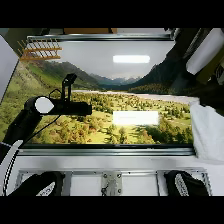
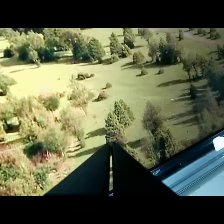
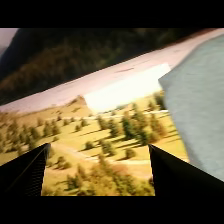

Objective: Fold the clothes and pants, and hang the long-sleeved shirts on hangers.

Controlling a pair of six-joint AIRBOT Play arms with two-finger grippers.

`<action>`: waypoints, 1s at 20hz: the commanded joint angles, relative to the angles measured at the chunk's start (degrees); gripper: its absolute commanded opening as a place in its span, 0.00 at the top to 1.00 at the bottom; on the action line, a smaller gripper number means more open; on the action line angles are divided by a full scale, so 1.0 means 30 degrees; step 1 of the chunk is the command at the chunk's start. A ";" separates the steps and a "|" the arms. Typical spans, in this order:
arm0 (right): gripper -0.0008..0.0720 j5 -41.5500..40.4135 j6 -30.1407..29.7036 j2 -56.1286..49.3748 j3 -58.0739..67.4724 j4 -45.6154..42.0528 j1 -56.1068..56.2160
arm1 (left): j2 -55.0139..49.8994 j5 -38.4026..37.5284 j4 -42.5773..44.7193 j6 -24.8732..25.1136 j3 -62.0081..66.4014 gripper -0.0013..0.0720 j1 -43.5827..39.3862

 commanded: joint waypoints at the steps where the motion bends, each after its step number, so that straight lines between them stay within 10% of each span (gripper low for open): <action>1: 0.07 0.0707 -0.0204 0.0226 -0.0058 0.0525 0.4889 | 0.0007 0.0255 0.0000 -0.0022 0.0000 0.95 -0.0007; 6: 0.12 0.0729 -0.0197 0.0226 -0.0058 0.0554 0.6805 | 0.0007 0.0306 0.0000 -0.0022 0.0000 0.95 -0.0007; 8: 0.83 0.0721 -0.0197 0.0226 -0.0058 0.0583 0.6790 | 0.0007 0.0306 0.0000 -0.0022 0.0000 0.95 -0.0007; 9: 0.95 0.0729 -0.0182 0.0226 -0.0058 0.0590 0.6790 | 0.0007 0.0306 0.0000 -0.0022 0.0000 0.95 -0.0007; 20: 0.95 0.0714 -0.0182 0.0226 -0.0058 0.0590 0.6776 | 0.0007 0.0306 0.0000 -0.0022 0.0000 0.95 -0.0007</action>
